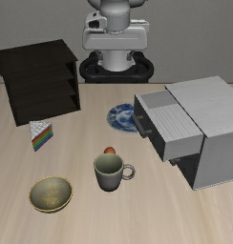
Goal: Pick up the bowl and place it on the top of the wooden shelf
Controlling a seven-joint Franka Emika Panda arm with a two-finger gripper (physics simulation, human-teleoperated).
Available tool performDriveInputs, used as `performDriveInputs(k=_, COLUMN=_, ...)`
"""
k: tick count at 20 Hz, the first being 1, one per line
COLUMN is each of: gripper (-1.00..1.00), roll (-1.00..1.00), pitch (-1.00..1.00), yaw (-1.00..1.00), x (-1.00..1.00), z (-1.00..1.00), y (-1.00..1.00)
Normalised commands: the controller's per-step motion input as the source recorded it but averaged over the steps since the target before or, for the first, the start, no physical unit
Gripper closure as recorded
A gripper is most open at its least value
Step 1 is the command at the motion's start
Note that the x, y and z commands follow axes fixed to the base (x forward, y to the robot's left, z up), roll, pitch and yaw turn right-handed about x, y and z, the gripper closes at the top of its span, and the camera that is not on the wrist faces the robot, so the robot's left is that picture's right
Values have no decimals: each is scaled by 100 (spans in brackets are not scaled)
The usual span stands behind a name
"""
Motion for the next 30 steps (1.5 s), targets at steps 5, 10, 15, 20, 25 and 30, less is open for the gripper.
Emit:
performDriveInputs(k=5, gripper=-100, roll=0, pitch=0, yaw=0, x=0, z=0, y=-100)
performDriveInputs(k=10, gripper=-100, roll=0, pitch=0, yaw=0, x=0, z=0, y=-100)
performDriveInputs(k=15, gripper=-100, roll=0, pitch=0, yaw=0, x=0, z=0, y=-100)
performDriveInputs(k=20, gripper=-100, roll=0, pitch=0, yaw=0, x=80, z=0, y=-20)
performDriveInputs(k=25, gripper=-100, roll=0, pitch=0, yaw=0, x=100, z=0, y=0)
performDriveInputs(k=30, gripper=-100, roll=0, pitch=0, yaw=0, x=100, z=0, y=0)
